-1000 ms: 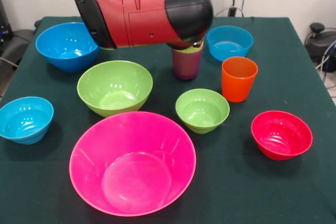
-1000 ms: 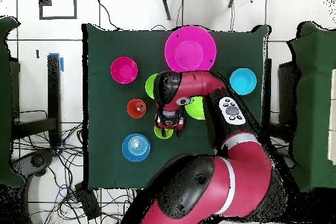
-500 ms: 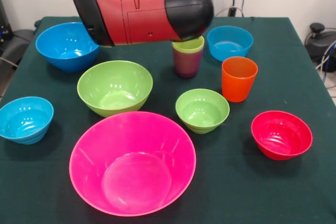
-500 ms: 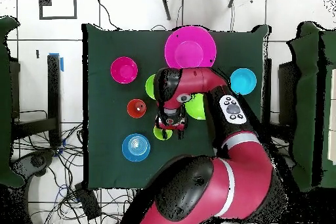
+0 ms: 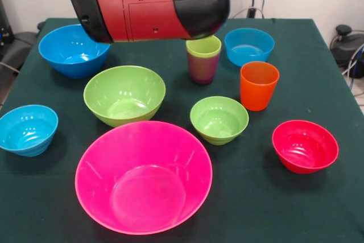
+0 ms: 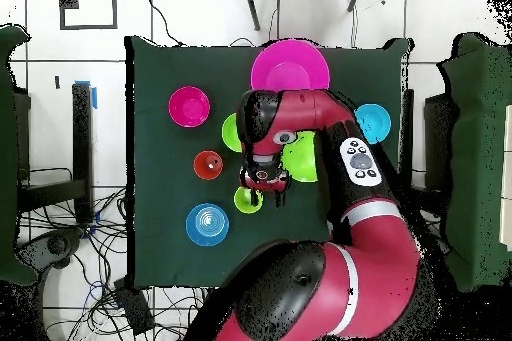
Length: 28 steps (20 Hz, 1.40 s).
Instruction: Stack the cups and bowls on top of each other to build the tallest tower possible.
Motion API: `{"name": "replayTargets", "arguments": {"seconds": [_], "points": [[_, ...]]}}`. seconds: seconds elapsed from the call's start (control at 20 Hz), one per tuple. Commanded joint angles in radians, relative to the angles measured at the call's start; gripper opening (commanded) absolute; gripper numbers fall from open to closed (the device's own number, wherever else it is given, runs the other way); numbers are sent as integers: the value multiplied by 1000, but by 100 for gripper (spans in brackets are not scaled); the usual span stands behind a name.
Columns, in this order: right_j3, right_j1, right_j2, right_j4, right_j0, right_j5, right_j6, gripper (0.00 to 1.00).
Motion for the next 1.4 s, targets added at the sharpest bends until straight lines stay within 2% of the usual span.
{"name": "replayTargets", "arguments": {"seconds": [0.05, 0.15, 0.25, 0.5, 1.15, 1.4], "points": [[-100, -1, 81, -88, 26, 43, -309, 100], [-113, 3, 87, -105, 25, 19, -330, 100], [-118, 4, 97, -128, 20, -46, -355, 100], [-65, -15, 118, -157, -7, -218, -365, 100], [-32, -27, 101, -214, -21, -394, -381, 100], [-39, -19, 98, -225, -25, -424, -398, 100]]}}
